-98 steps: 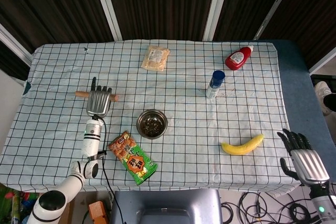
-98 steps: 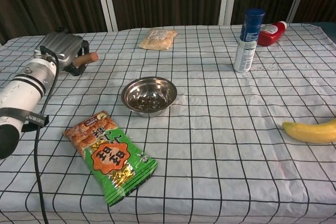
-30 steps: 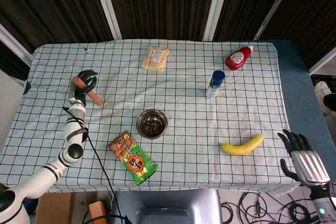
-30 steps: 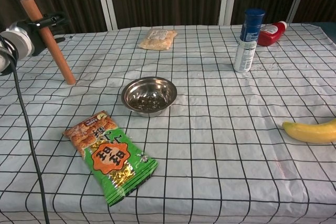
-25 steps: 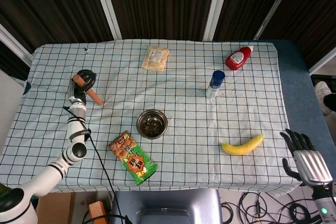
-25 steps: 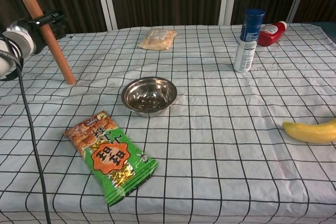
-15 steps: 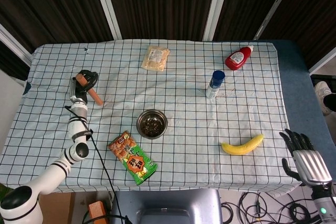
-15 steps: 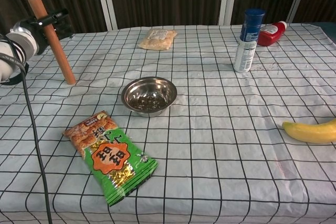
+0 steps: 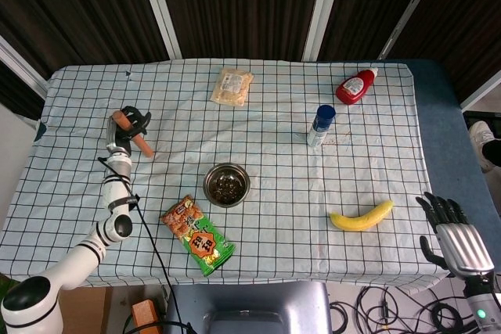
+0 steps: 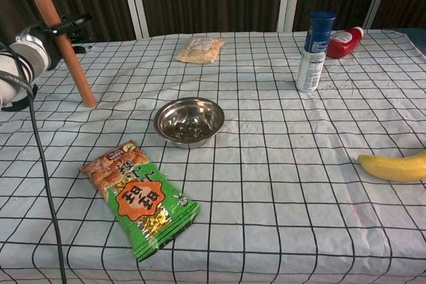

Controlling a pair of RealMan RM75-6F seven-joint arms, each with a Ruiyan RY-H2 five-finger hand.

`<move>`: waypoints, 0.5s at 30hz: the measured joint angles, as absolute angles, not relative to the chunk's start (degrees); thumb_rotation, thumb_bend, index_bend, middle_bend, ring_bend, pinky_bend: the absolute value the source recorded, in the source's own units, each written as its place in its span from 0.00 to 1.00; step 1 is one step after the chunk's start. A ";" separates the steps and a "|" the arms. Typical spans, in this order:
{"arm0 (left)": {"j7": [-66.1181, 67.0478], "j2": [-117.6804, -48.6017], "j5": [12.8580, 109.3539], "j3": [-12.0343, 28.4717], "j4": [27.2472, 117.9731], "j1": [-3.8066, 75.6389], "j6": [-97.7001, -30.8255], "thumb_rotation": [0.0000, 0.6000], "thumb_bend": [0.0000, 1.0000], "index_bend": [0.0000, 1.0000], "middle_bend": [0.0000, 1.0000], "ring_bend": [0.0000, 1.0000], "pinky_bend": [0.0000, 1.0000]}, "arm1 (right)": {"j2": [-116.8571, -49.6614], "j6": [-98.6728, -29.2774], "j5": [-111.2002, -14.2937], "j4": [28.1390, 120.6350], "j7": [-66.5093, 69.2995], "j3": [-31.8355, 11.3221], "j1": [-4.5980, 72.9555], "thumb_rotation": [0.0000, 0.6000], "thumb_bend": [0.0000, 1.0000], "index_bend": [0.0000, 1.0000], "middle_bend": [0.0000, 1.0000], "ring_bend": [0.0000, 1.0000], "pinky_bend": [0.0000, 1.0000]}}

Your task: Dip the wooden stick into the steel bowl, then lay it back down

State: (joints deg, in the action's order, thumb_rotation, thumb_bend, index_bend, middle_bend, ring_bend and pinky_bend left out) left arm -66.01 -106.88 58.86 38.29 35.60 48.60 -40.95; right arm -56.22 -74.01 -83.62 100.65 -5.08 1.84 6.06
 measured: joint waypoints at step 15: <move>-65.79 -105.74 59.24 36.41 38.03 48.39 -39.78 0.78 0.21 0.89 1.00 0.74 0.91 | -56.13 -73.93 -83.62 100.65 -4.91 1.76 6.09 1.00 0.48 0.00 0.00 0.00 0.00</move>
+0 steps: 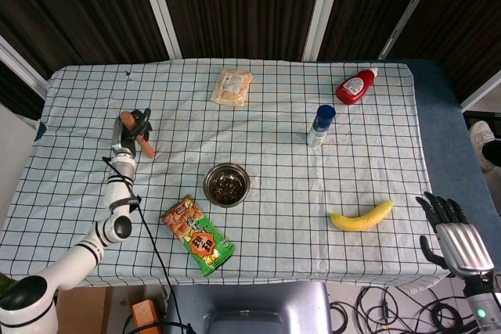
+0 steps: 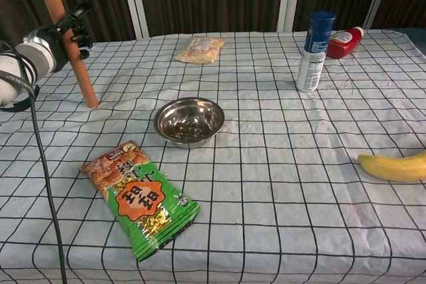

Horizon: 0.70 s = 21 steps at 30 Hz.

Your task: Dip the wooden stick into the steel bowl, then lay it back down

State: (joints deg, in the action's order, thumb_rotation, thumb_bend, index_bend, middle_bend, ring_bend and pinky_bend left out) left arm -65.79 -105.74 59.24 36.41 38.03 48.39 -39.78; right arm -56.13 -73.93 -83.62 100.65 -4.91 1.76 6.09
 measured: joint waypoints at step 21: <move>-64.75 -104.84 59.55 36.31 44.87 46.71 -45.60 1.00 0.92 0.99 1.00 0.86 1.00 | -55.68 -73.12 -84.01 100.91 -4.72 2.12 6.36 1.00 0.48 0.00 0.00 0.00 0.00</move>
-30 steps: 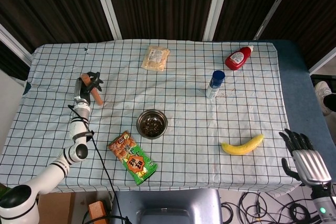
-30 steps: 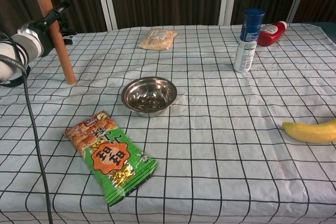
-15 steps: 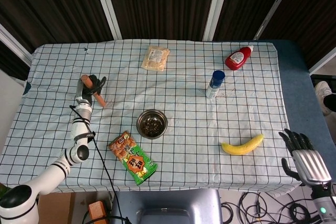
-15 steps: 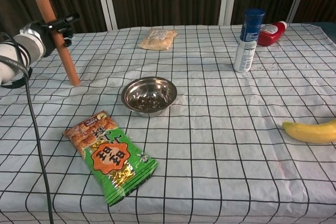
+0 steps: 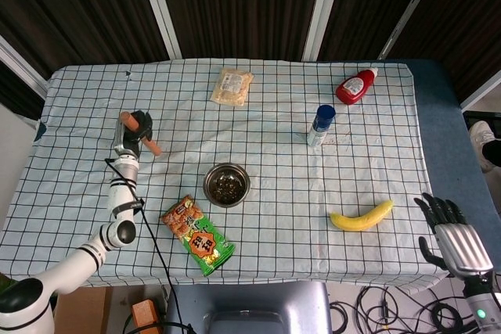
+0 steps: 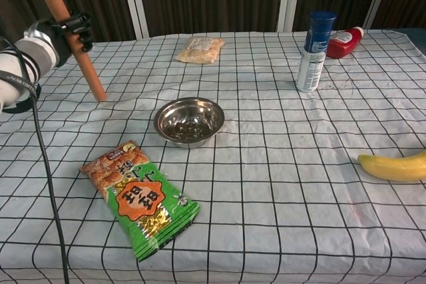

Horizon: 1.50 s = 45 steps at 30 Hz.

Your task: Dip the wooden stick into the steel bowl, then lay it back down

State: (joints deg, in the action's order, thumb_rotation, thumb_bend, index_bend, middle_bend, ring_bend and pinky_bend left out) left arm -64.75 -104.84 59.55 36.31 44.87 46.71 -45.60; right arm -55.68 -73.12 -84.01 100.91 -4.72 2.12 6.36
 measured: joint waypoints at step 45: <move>-51.31 -106.65 65.56 27.57 77.83 43.66 -54.88 1.00 0.89 0.98 1.00 0.83 0.98 | -54.02 -74.21 -87.24 101.19 -1.33 3.39 5.81 1.00 0.48 0.00 0.00 0.00 0.00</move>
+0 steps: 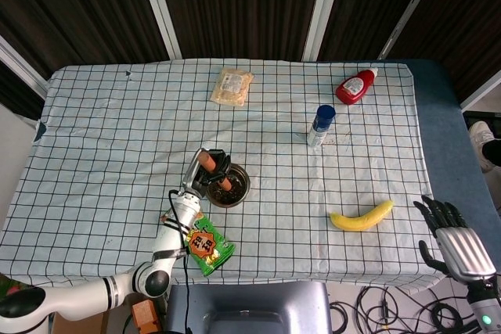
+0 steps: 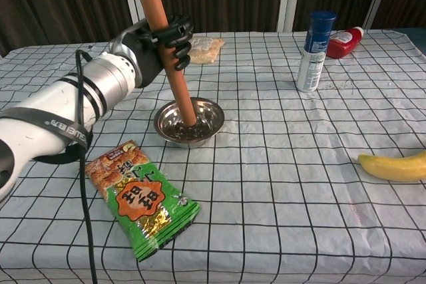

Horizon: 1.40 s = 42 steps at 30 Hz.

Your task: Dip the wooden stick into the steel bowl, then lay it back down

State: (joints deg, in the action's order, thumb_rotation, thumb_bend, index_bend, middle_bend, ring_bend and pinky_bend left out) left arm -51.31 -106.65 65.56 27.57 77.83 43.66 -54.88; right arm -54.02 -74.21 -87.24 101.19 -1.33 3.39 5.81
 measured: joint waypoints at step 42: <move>-55.98 -113.39 70.38 25.06 63.36 47.71 -53.06 1.00 0.87 0.98 1.00 0.83 0.97 | -51.97 -75.09 -86.73 101.42 1.71 2.91 5.11 1.00 0.48 0.00 0.00 0.00 0.00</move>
